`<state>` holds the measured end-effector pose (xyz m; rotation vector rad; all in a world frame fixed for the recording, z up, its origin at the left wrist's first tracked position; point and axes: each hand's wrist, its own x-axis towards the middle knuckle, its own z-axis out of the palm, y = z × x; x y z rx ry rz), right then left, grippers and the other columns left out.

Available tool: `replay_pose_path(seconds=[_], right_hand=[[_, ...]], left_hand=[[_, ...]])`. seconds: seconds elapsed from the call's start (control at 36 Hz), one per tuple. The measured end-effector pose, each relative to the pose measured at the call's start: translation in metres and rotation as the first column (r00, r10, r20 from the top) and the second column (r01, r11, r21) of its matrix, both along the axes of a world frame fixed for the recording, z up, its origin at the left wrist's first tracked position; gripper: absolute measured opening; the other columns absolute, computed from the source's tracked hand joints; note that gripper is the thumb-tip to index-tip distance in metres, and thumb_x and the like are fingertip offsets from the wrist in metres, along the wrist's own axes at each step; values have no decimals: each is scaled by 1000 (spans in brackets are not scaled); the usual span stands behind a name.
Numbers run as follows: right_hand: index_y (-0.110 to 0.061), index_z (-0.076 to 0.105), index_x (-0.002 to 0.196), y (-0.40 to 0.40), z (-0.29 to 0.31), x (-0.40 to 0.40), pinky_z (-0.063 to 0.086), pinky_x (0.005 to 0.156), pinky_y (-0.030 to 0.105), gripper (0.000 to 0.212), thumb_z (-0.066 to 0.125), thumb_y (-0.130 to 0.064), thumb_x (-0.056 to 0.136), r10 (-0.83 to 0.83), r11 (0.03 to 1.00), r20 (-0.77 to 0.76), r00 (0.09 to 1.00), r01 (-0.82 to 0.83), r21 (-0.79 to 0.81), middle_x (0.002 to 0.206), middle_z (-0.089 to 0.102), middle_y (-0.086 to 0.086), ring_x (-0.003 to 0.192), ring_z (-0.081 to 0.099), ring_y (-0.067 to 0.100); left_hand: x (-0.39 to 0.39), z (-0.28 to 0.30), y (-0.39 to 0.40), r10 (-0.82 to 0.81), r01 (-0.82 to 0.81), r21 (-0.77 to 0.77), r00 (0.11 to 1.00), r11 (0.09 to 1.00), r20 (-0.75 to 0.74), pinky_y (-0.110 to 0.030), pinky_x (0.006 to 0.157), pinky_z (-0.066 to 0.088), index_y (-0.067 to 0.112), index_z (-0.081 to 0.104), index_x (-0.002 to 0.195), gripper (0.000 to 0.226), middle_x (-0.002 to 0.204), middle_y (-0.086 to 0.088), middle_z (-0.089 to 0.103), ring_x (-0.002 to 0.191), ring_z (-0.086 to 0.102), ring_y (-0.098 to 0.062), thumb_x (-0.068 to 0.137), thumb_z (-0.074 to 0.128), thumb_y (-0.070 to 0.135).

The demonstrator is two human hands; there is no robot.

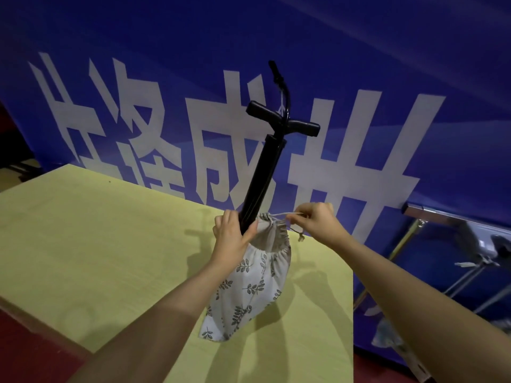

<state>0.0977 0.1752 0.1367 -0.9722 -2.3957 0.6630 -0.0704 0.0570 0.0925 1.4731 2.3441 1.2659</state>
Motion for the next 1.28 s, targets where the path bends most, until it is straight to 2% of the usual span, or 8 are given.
replay_pose_path(seconds=[0.17,0.28,0.44,0.56,0.78,0.94,1.08,1.28], right_hand=[[5,66,92,-20,13,-5,48,78,28,29,48,-17,97,-98,909,-318,943,-45,-415,87,69,5,81,62,14],[-1,65,85,-27,13,-13,52,76,37,24,45,-10,94,-154,839,-316,936,-45,-543,89,70,15,77,61,20],[-6,52,98,-34,14,-19,43,52,14,7,50,-12,94,-85,810,-212,974,-56,-584,84,63,5,66,57,10],[-9,55,108,-36,9,-20,46,60,18,27,67,-19,86,-16,799,-89,996,-41,-600,91,62,4,77,60,12],[-2,67,89,-26,3,-20,54,70,36,7,66,-7,84,0,938,8,1000,3,-346,83,67,12,73,64,23],[-13,69,86,-17,7,-16,51,69,22,24,54,5,87,-165,965,-264,950,100,-242,83,70,4,79,66,14],[-8,67,82,-23,30,-17,41,53,22,30,43,7,90,-232,879,-544,806,-65,-472,61,54,3,54,48,14],[-13,56,127,-27,50,-21,43,66,13,43,62,-11,85,-29,845,-510,860,-252,-472,84,59,-9,69,57,-5]], left_hand=[[4,0,-1,-24,24,8,1000,1000,1,-34,89,34,9,50,102,36,99,-2,46,98,33,-17,93,47,43],[6,1,-2,-32,32,20,999,999,6,-34,90,35,9,50,102,35,98,-2,44,99,33,-16,94,47,43],[8,8,-2,-22,22,36,1000,999,5,-33,90,33,7,51,103,36,101,-5,47,99,34,-17,94,48,42],[9,11,1,-17,16,49,1000,999,11,-32,90,31,8,51,103,34,101,-3,46,102,36,-18,94,49,41],[9,9,1,-22,23,59,1000,998,-11,-30,88,30,9,49,100,33,97,0,43,98,34,-16,93,50,42],[11,3,2,-44,45,45,999,998,-24,-27,82,25,12,44,95,30,96,1,40,96,32,-16,94,49,42],[14,0,3,-43,44,36,998,998,-39,-28,81,25,14,41,92,28,95,1,40,95,32,-16,94,48,41],[16,-2,5,-68,68,-5,994,998,-88,-28,82,27,8,49,106,30,106,-4,44,98,34,-17,94,50,36]])
